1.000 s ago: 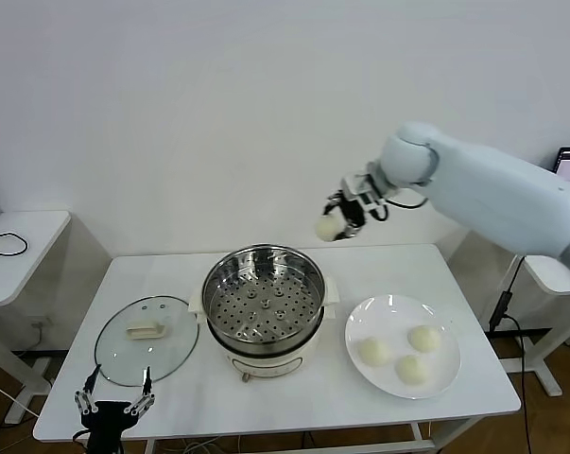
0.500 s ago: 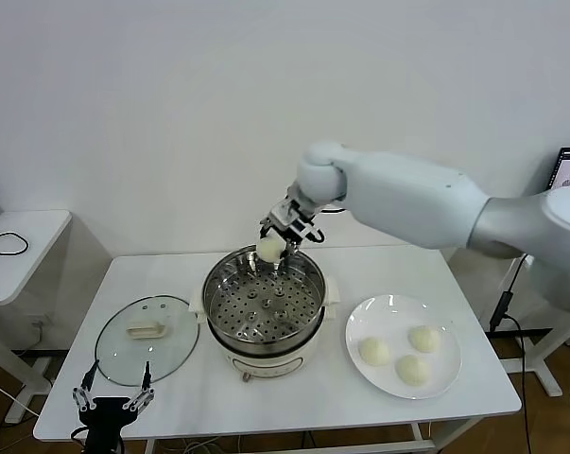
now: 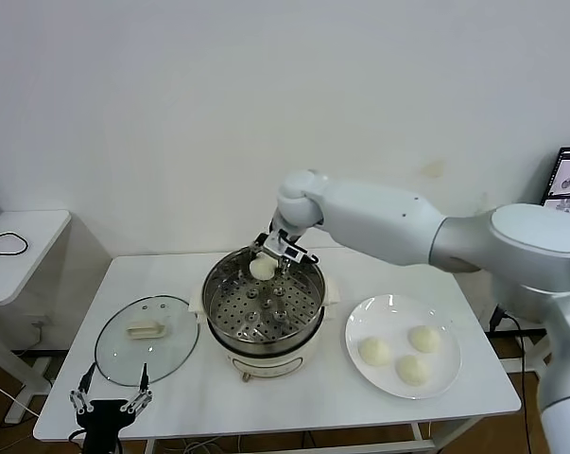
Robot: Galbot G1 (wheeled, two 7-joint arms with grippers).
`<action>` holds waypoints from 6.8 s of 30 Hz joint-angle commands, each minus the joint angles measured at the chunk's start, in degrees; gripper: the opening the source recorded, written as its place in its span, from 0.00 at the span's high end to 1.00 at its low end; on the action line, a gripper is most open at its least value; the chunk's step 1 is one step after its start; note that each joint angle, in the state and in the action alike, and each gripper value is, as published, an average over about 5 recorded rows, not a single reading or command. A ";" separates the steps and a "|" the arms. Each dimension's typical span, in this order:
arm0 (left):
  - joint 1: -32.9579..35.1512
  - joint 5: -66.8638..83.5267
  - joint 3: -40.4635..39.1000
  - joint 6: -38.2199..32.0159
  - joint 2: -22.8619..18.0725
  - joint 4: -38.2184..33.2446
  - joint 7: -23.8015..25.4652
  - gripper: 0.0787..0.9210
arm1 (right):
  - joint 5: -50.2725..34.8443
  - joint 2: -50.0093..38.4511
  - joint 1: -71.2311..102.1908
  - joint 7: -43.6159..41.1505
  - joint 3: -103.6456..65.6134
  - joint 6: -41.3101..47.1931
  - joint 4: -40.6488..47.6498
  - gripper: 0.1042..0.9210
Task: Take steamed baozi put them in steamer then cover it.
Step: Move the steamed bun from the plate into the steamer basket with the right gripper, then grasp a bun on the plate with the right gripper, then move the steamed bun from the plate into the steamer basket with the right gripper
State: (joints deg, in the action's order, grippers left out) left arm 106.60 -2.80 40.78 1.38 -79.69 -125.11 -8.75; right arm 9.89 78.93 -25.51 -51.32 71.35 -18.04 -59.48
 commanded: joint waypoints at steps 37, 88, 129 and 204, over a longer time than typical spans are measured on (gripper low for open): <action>0.12 -0.26 -0.27 0.46 0.44 -2.61 0.71 0.12 | -24.44 -25.72 -12.49 -6.32 -1.26 34.77 -28.41 0.12; -1.86 -0.85 0.76 2.05 1.28 -1.60 1.93 0.12 | -6.28 -38.82 25.65 -3.24 -14.57 39.23 -28.02 0.12; -2.61 -0.74 0.47 2.20 1.32 -1.38 1.77 0.12 | -12.78 -43.18 8.27 -8.32 -12.55 40.41 -30.04 0.42; -3.60 -1.31 1.13 2.70 1.75 -3.78 1.75 0.12 | -31.28 -2.74 -1.84 -2.26 -4.14 49.84 -12.72 0.13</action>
State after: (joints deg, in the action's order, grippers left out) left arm 102.99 -4.09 41.89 4.05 -77.95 -128.90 -7.02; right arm -21.17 80.55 -22.80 -49.74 67.02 33.87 -68.06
